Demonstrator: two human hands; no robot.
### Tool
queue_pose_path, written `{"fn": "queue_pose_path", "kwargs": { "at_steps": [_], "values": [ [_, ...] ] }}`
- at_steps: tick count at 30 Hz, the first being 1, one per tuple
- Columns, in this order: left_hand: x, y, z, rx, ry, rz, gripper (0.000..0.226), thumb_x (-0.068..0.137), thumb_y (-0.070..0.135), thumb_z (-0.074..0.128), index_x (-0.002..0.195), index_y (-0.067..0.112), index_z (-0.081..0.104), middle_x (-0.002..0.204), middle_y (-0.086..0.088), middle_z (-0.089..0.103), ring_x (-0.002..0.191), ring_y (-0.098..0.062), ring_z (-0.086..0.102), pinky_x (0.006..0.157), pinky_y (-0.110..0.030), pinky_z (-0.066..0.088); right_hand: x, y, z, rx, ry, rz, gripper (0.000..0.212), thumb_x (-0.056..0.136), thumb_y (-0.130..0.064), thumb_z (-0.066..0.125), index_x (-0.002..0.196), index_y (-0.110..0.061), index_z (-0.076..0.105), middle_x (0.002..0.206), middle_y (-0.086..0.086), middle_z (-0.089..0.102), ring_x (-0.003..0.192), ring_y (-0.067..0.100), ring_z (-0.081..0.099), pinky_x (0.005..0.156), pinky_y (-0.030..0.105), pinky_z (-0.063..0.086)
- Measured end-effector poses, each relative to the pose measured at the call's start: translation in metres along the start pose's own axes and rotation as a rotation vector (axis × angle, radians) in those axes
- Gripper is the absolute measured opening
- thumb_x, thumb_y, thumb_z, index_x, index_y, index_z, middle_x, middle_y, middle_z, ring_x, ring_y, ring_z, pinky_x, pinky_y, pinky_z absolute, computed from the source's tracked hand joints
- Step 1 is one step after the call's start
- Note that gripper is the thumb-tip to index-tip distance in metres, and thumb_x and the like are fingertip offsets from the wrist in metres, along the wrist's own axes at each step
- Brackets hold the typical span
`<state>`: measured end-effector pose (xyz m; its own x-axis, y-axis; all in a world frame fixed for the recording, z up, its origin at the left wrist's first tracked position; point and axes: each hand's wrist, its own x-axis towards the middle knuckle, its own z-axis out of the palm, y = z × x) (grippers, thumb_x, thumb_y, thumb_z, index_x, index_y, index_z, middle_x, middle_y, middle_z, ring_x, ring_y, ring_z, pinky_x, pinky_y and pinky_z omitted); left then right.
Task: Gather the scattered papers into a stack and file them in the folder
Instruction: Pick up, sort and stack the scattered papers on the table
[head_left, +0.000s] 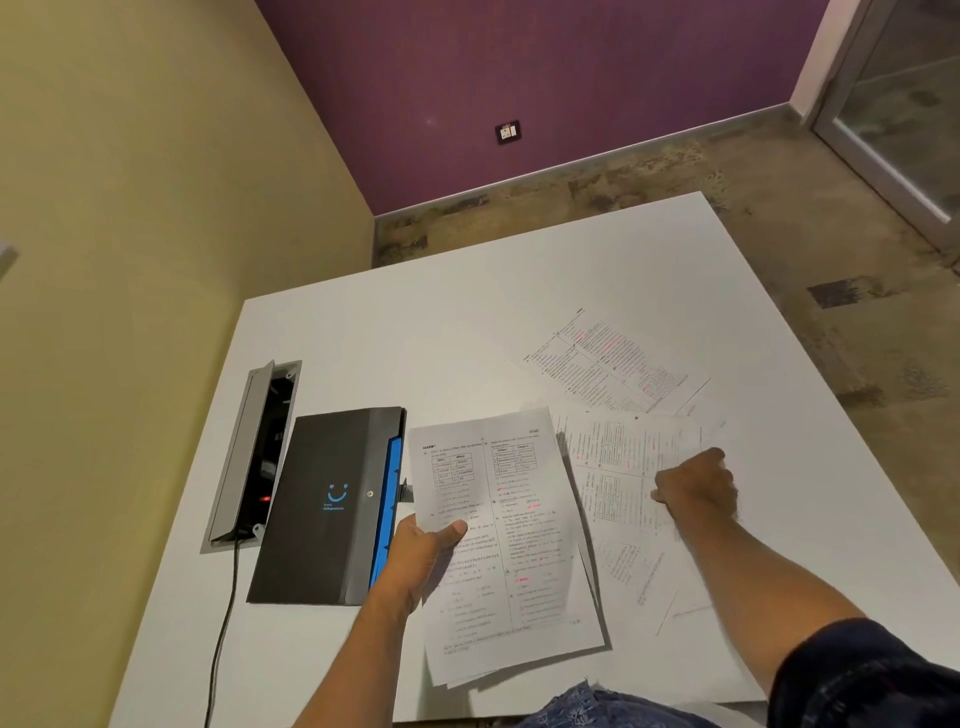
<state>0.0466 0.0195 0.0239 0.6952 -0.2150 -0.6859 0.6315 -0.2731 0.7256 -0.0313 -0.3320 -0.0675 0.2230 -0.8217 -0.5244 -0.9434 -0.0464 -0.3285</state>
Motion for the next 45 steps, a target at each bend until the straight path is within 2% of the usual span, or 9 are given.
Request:
{"fn": "queue_pose_path", "kwargs": {
  "at_steps": [5,8,15,21,26,31,37,40,45],
  "values": [
    [-0.001,0.004,0.003,-0.015,-0.028,0.006,0.035,0.094,0.001,0.068,0.125,0.017,0.061,0.118,-0.014,0.072,0.108,-0.036,0.07,0.083,-0.045,0.062,0.006,0.01,-0.013,-0.024,-0.106,-0.034,0.078,0.065,-0.024,0.092,0.129,-0.006,0.051,0.127,0.022,0.051,0.114,0.041,0.057,0.089,0.048,0.055],
    [0.0,0.004,0.003,-0.019,-0.028,0.012,0.034,0.094,0.003,0.068,0.124,0.019,0.061,0.119,-0.013,0.073,0.109,-0.037,0.07,0.087,-0.049,0.061,0.007,0.02,-0.014,0.013,-0.07,-0.232,0.052,0.081,-0.032,0.081,0.124,-0.009,0.062,0.118,0.016,0.062,0.098,0.035,0.063,0.073,0.038,0.053],
    [0.004,0.002,0.001,-0.06,-0.019,0.018,0.034,0.094,0.005,0.069,0.124,0.019,0.063,0.117,-0.013,0.075,0.108,-0.038,0.072,0.096,-0.06,0.055,0.004,0.031,-0.037,0.492,-0.034,-0.327,0.019,0.093,-0.032,0.071,0.097,-0.013,0.073,0.094,0.005,0.076,0.09,0.031,0.073,0.079,0.042,0.061],
    [0.002,0.007,0.004,-0.123,-0.013,0.028,0.035,0.093,0.005,0.071,0.125,0.018,0.063,0.115,-0.013,0.076,0.105,-0.038,0.073,0.084,-0.052,0.06,-0.025,0.021,-0.082,0.943,0.06,-0.248,0.037,0.096,-0.017,0.071,0.066,-0.024,0.05,0.07,-0.004,0.056,0.065,0.014,0.053,0.066,0.026,0.047],
    [0.001,0.013,0.017,-0.192,0.001,0.06,0.038,0.094,0.0,0.068,0.126,0.019,0.061,0.114,-0.011,0.076,0.103,-0.036,0.073,0.068,-0.041,0.062,-0.046,0.007,-0.09,1.09,-0.088,-0.285,0.014,0.096,-0.02,0.071,0.085,-0.017,0.063,0.074,0.001,0.06,0.059,0.01,0.054,0.049,0.019,0.05],
    [0.008,0.016,0.03,-0.277,0.056,0.069,0.039,0.091,-0.004,0.07,0.127,0.006,0.063,0.118,-0.016,0.075,0.109,-0.04,0.071,0.096,-0.059,0.055,-0.073,-0.012,-0.071,0.989,-0.377,-0.272,0.013,0.093,-0.009,0.073,0.102,-0.003,0.066,0.067,0.011,0.056,0.037,0.009,0.045,0.034,0.017,0.035],
    [0.015,0.027,0.035,-0.333,0.115,0.061,0.017,0.088,-0.007,0.06,0.098,0.003,0.069,0.091,-0.021,0.066,0.072,-0.032,0.062,0.064,-0.038,0.054,-0.106,-0.014,-0.05,0.764,-0.617,-0.413,0.024,0.085,-0.004,0.081,0.106,0.002,0.072,0.079,0.021,0.076,0.05,0.024,0.065,0.039,0.027,0.046],
    [0.022,0.028,0.032,-0.363,0.164,-0.007,0.015,0.081,0.007,0.062,0.095,0.007,0.067,0.091,-0.017,0.064,0.073,-0.031,0.058,0.065,-0.036,0.05,-0.109,-0.011,-0.05,0.633,-0.717,-0.528,0.027,0.08,-0.009,0.085,0.103,0.0,0.074,0.086,0.02,0.078,0.062,0.023,0.073,0.048,0.028,0.05],
    [0.019,0.032,0.025,-0.345,0.082,0.049,0.013,0.087,0.015,0.065,0.096,0.011,0.073,0.101,-0.02,0.067,0.084,-0.032,0.059,0.075,-0.042,0.049,-0.083,0.002,-0.071,0.032,-0.987,-0.749,0.032,0.073,-0.004,0.089,0.103,-0.011,0.081,0.101,0.008,0.08,0.083,0.013,0.074,0.07,0.025,0.055]
  ]
}}
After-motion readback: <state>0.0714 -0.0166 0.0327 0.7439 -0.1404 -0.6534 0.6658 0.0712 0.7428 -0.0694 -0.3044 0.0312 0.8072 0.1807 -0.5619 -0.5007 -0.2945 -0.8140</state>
